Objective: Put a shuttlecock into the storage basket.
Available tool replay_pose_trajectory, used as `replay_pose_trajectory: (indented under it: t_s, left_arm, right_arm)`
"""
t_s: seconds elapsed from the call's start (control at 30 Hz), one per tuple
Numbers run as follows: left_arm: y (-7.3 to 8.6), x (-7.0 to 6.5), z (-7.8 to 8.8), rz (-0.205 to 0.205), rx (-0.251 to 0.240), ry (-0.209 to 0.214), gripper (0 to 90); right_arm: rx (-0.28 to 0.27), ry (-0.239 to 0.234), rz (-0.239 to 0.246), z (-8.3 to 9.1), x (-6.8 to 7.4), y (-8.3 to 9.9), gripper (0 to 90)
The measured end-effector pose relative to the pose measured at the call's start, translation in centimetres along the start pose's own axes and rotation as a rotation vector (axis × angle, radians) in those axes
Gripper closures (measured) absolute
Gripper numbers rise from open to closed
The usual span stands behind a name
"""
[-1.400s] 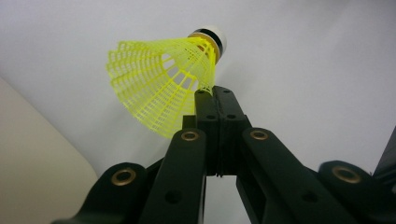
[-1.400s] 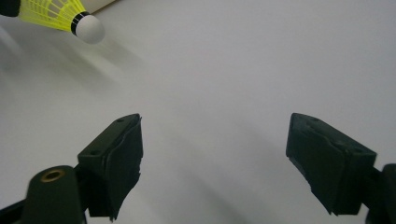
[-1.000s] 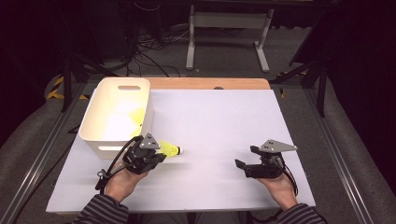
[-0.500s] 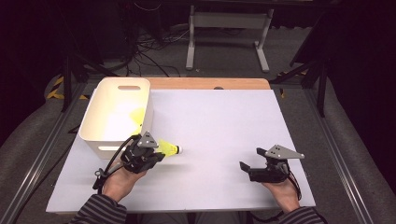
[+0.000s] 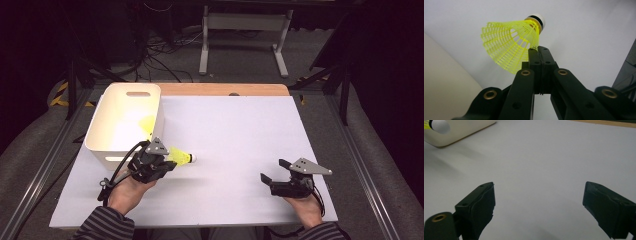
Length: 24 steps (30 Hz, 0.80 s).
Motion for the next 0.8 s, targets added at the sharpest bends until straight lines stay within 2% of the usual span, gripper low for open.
replay_pose_trajectory:
  t_s: [0.23,0.5,0.8]
  left_arm:
    - [-0.4,0.2,0.5,0.007,-0.001,0.006,90.0]
    - [-0.9,0.5,0.8,0.019,0.002,0.007,90.0]
    - [-1.3,0.8,1.2,0.023,0.004,0.009,90.0]
  right_arm:
    - [0.004,0.0,0.014,-0.1,0.1,0.2,11.3]
    - [-0.003,0.0,-0.008,0.0,-0.2,0.3,11.2]
    - [0.002,-0.003,-0.004,-0.1,-0.1,0.3,11.3]
Point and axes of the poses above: each handheld gripper's, and its own axes: z roughly backward along the jaws, y roughly out of its underside, x roughly to its left, the point moved 4 cm from there along -z, roughly forward along the jaws, and after that the axes turned 9 degrees about -y, right-handed, at the moved point
